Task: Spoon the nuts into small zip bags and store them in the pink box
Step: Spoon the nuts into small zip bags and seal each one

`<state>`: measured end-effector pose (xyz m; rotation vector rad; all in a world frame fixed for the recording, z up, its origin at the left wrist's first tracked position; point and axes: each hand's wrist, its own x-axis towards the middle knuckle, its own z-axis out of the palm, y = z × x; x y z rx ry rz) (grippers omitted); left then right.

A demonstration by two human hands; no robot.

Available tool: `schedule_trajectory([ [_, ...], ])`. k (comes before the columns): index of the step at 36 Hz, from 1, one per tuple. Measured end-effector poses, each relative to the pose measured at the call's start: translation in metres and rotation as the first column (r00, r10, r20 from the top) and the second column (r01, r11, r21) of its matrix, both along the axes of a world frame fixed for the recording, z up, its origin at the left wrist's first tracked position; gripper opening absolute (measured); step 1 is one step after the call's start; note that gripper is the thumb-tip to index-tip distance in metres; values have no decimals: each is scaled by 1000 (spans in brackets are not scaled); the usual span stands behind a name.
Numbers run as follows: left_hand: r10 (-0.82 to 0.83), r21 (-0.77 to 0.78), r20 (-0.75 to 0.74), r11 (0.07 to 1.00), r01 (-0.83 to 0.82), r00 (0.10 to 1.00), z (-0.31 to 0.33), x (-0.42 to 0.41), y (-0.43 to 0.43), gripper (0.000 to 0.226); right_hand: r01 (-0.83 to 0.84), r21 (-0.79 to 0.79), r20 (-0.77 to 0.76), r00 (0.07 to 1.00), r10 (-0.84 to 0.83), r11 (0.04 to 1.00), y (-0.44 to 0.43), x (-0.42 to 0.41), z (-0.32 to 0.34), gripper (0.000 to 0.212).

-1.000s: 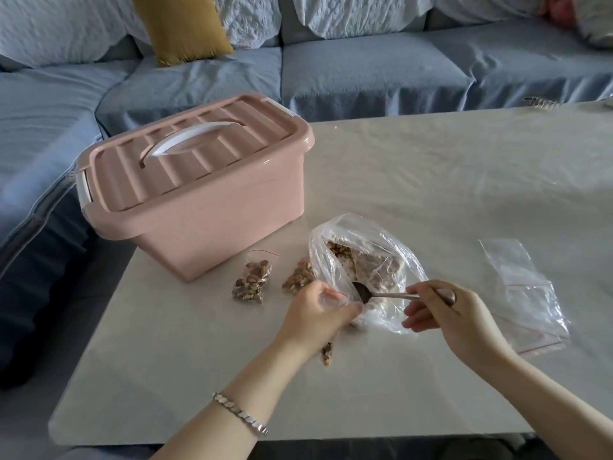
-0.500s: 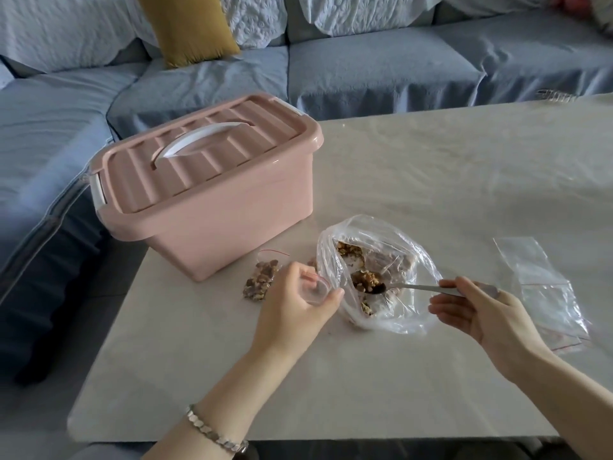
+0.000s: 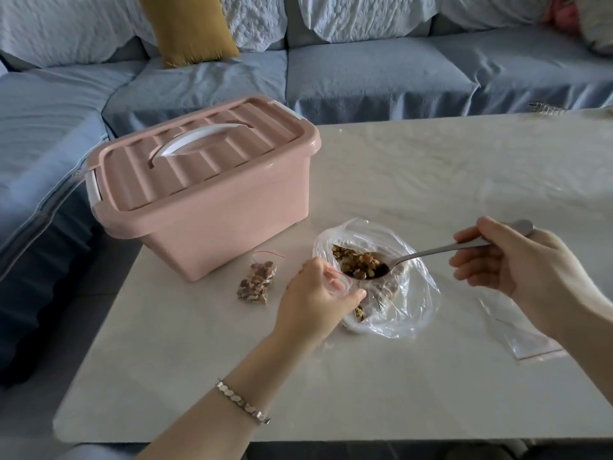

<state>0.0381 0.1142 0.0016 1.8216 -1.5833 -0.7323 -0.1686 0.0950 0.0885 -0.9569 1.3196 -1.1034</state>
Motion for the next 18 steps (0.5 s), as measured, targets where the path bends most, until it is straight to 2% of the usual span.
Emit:
schedule_trajectory([
  [7, -27, -68, 48, 997, 30, 998, 8, -5, 4, 41, -187, -97, -280, 948, 153, 978, -3, 32, 20, 32],
  [13, 9, -17, -44, 1000, -10, 999, 2, -4, 7, 39, -427, -273, -658, 736, 156, 862, 12, 54, 38, 31],
  [15, 8, -29, -68, 1000, -10, 998, -1, -2, 8, 39, -455, -302, -684, 715, 142, 838, 16, 52, 42, 30],
  [18, 12, -97, -69, 995, -19, 998, -3, 0, 8, 39, -440, -330, -635, 758, 148, 835, 19, 46, 41, 29],
])
